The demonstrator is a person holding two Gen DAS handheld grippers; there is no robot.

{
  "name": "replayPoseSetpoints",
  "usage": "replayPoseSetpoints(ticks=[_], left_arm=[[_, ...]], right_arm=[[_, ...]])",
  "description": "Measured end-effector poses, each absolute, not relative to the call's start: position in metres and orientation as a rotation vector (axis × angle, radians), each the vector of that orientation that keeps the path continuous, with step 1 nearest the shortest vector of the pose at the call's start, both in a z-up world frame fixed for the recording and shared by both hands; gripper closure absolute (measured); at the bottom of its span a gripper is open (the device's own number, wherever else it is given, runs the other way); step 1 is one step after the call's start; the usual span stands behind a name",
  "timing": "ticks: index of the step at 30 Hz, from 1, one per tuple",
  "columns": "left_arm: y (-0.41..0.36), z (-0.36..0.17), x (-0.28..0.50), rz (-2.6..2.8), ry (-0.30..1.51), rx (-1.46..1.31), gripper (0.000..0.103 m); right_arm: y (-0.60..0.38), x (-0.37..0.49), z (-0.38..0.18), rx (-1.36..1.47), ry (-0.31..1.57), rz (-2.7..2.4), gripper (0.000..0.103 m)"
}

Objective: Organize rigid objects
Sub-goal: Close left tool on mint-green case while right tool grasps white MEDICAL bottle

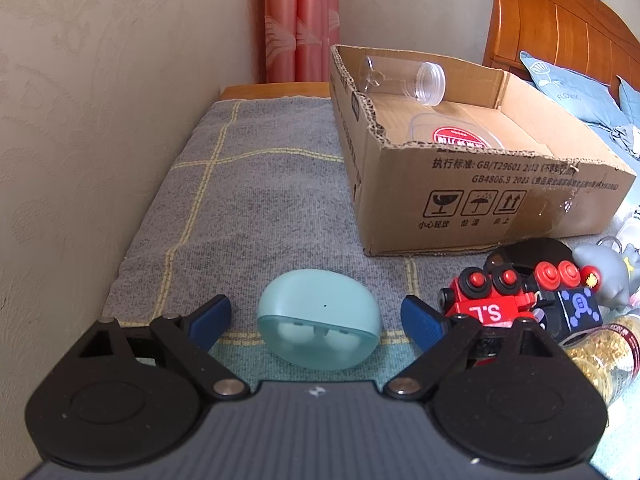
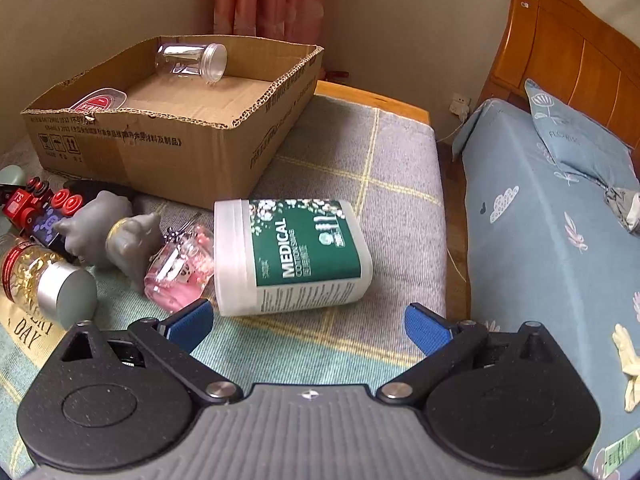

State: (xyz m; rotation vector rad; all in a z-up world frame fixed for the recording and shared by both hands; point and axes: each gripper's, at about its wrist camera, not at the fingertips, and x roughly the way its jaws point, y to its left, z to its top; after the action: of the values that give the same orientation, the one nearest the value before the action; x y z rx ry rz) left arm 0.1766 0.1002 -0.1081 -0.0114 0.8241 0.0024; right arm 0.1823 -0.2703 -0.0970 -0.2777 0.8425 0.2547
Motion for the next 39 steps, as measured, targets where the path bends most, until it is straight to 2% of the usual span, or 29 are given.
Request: replayPoseSetpoints(ticks=[6,10,18,27,39], left_arm=[[0.100,-0.108,0.177,0.004,0.826,-0.011,0.011],[0.100,-0.108,0.178,0.006,0.831,-0.011,0.011],[0.095,-0.106,0.175,0.009,0.830,0.024,0.013],[0.092,-0.101,0.170,-0.047,0.823,0.033,0.043],[0.087,-0.096,0.138,-0.084,0.859,0.074,0.042]], right_arm=[[-0.262,0.204,-0.097,-0.314,0.838,0.311,0.002],[-0.257,0.207,-0.098,-0.318,0.847,0.338,0.014],[-0.264,0.188,-0.096,-0.283,0.875,0.291,0.014],[-0.275,0.141,-0.094,-0.171,0.905,0.247,0.016],[-0.268,0.114,-0.092,-0.157,0.931,0.254,0.017]])
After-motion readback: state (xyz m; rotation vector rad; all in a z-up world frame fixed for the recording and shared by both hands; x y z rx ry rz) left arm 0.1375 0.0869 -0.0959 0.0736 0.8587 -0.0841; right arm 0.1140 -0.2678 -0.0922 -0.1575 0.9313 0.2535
